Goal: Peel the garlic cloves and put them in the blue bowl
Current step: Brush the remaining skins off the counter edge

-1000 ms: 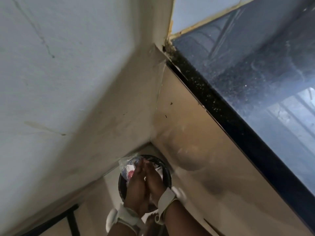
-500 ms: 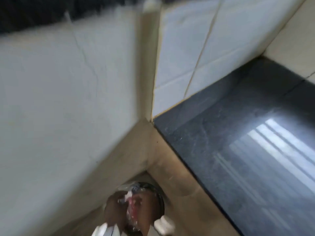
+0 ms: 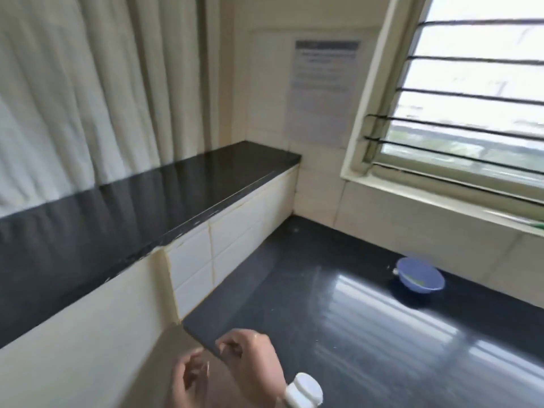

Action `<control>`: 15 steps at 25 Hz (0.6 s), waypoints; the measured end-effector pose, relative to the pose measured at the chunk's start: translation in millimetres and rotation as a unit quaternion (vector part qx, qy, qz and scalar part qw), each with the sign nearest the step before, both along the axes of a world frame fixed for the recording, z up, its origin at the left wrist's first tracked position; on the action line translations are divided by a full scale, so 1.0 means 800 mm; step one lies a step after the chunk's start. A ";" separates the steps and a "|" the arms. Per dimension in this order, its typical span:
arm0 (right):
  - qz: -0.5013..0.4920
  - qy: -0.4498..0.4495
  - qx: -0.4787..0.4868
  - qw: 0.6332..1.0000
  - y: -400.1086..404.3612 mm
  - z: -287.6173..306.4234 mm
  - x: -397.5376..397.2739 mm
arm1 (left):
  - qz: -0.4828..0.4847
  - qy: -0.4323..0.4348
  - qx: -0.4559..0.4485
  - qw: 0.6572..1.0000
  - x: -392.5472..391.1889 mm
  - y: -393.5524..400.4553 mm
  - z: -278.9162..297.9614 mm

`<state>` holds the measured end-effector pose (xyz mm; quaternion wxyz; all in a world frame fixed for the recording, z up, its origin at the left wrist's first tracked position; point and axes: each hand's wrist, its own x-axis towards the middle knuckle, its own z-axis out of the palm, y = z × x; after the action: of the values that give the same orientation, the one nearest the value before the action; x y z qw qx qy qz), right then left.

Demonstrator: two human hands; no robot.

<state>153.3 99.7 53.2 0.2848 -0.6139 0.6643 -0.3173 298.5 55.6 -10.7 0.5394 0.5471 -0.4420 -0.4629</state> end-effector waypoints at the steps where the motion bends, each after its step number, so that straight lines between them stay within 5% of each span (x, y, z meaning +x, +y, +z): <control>1: -0.040 -0.003 -0.019 0.999 0.002 0.015 -0.028 | -0.006 -0.039 -0.039 0.998 -0.046 0.021 0.033; 3: -0.103 0.001 -0.031 0.994 0.006 0.031 -0.085 | -0.059 -0.160 -0.105 0.980 -0.079 0.030 0.068; 10: -0.296 0.035 0.007 0.955 0.028 0.042 -0.290 | -0.217 -0.165 -0.099 0.957 -0.238 -0.004 0.128; 15: -0.498 -0.023 0.016 0.867 0.047 0.036 -0.450 | -0.325 -0.186 -0.052 0.926 -0.346 -0.013 0.123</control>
<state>-206.4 137.3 81.9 0.1140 -0.1890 0.8800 -0.4206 21.8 45.5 87.7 0.2952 0.4206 -0.7113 -0.4796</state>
